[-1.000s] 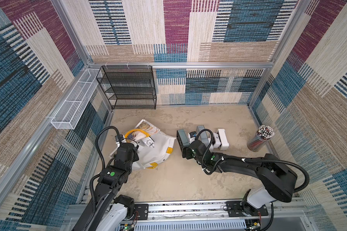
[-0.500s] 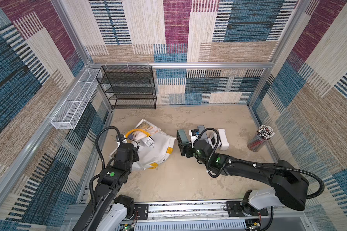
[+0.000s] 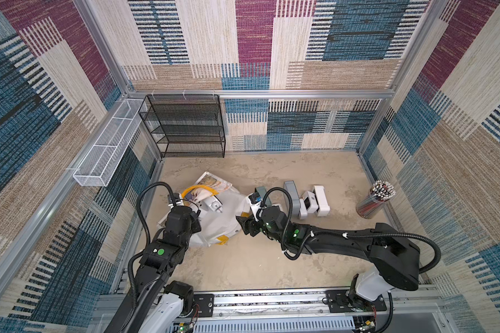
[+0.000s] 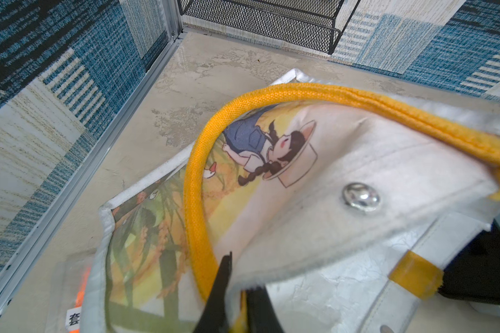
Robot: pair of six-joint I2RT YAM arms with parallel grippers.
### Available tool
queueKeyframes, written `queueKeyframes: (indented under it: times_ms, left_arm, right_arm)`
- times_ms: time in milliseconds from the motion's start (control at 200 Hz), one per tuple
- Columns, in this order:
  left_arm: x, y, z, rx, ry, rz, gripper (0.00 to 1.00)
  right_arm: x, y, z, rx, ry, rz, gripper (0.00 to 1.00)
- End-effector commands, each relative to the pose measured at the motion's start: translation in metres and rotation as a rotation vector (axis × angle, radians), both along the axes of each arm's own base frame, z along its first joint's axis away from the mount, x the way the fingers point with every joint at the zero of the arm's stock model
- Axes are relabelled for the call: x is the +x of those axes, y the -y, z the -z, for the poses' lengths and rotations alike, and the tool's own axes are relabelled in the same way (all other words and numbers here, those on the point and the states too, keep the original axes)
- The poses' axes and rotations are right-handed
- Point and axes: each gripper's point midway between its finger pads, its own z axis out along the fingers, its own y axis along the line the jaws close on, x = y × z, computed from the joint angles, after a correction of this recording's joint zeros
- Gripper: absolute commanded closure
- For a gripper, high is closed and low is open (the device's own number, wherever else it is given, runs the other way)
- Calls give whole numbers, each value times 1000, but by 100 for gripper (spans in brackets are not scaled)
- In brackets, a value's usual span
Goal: Take the alarm clock out of the canvas bag
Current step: Pick up the alarm from the canvas bag.
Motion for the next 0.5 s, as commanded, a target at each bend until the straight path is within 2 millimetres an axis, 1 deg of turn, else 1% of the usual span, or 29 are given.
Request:
queueKeyframes:
  times_ms: [0,115,265,496]
  left_arm:
    - [5,5,-7,-13,28,21,100]
    - [5,6,-9,-17,33,27,100]
    - [6,6,-11,-16,38,28,100]
    - [6,8,-16,-24,48,40,100]
  right_arm:
    - [-3,-17,-7,1,44,-72,27]
    - [-2,-27,1,-31,43,-103,33]
    - [1,-39,14,-73,34,-130,34]
    - [7,-51,29,-118,35,-149,35]
